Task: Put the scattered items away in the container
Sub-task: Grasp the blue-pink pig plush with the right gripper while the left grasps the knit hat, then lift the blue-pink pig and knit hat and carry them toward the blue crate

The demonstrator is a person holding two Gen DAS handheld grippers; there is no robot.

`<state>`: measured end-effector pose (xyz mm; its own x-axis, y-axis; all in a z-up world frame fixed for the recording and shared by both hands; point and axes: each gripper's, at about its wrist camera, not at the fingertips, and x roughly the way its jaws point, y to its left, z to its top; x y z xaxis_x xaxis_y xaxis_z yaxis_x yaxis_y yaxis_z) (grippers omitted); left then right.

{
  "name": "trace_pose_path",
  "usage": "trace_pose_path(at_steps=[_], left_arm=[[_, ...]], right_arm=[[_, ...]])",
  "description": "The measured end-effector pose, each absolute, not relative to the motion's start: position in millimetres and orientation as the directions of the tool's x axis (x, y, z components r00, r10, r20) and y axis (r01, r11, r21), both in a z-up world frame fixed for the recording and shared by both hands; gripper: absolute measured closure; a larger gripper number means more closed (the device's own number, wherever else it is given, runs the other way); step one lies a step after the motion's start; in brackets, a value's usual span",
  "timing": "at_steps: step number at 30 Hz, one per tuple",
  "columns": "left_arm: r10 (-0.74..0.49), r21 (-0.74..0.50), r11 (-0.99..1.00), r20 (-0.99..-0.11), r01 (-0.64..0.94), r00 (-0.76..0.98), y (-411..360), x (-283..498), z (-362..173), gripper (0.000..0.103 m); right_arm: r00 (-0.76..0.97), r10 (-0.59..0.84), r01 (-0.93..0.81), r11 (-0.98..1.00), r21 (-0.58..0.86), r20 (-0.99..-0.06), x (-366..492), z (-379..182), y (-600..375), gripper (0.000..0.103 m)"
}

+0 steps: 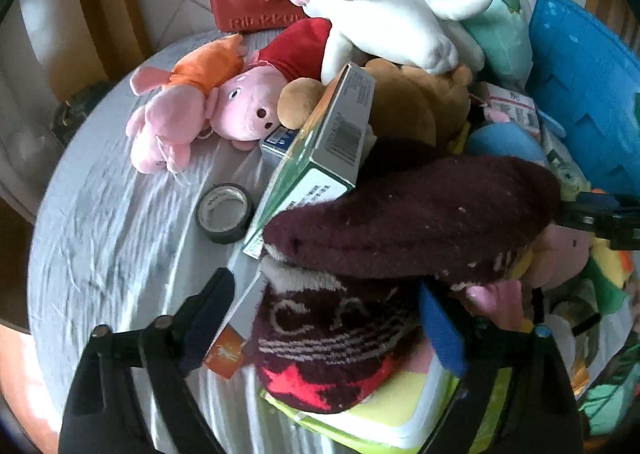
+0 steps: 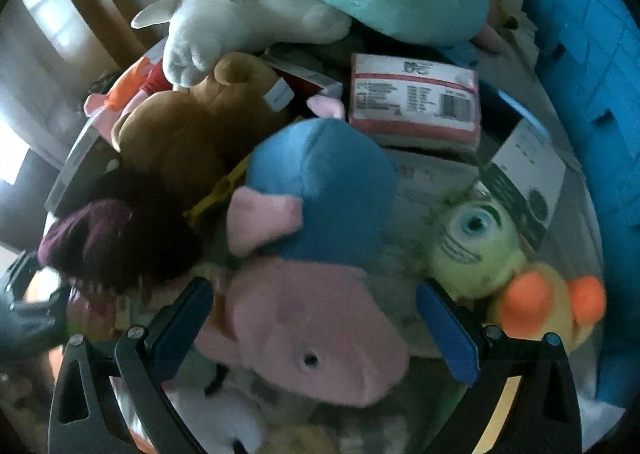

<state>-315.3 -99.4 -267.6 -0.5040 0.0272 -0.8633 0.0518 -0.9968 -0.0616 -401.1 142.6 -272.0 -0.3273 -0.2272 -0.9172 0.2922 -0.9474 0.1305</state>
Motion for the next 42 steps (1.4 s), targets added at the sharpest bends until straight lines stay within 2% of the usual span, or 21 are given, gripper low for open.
trace_pose_path(at_steps=[4, 8, 15, 16, 17, 18, 19, 23, 29, 42], left_arm=[[0.056, -0.1, -0.993, -0.863, 0.061, -0.503, -100, -319, -273, 0.021], [0.062, -0.113, -0.991, -0.864, 0.072, -0.5, -102, -321, -276, 0.012], [0.07, -0.117, -0.992, -0.849, 0.056, -0.523, -94, -317, -268, 0.011], [0.072, -0.117, -0.992, -0.847, 0.054, -0.526, -93, -316, -267, 0.013], [0.073, -0.118, -0.992, -0.845, 0.051, -0.53, -92, -316, -266, 0.026], [0.074, -0.118, -0.992, -0.843, 0.049, -0.533, -91, -315, -265, 0.035], [0.075, -0.118, -0.992, -0.841, 0.047, -0.536, -90, -314, -264, 0.044], [0.08, -0.12, -0.992, -0.832, 0.037, -0.549, -85, -312, -259, 0.066], [0.101, -0.132, -0.991, -0.793, 0.007, -0.6, -79, -298, -229, 0.073], [0.105, -0.095, -0.994, -0.719, -0.053, -0.687, -61, -277, -169, 0.075]], right_arm=[[-0.308, -0.134, 0.263, -0.964, 0.051, -0.942, -418, -297, 131, 0.0], [-0.26, -0.177, 0.244, -0.963, 0.113, -0.949, -423, -319, 131, 0.0], [-0.29, -0.164, 0.239, -0.966, 0.094, -0.943, -426, -324, 130, 0.0], [-0.296, -0.164, 0.242, -0.966, 0.092, -0.941, -427, -325, 130, 0.0], [-0.299, -0.167, 0.247, -0.964, 0.093, -0.94, -427, -325, 130, 0.002], [-0.299, -0.185, 0.259, -0.96, 0.107, -0.936, -426, -323, 129, 0.017], [-0.303, -0.203, 0.273, -0.954, 0.119, -0.931, -424, -320, 127, 0.027], [-0.322, -0.185, 0.301, -0.95, 0.085, -0.928, -414, -312, 125, 0.031], [-0.375, -0.215, 0.293, -0.95, 0.105, -0.902, -396, -281, 143, 0.031], [-0.486, -0.255, 0.304, -0.946, 0.112, -0.836, -362, -212, 168, 0.031]])
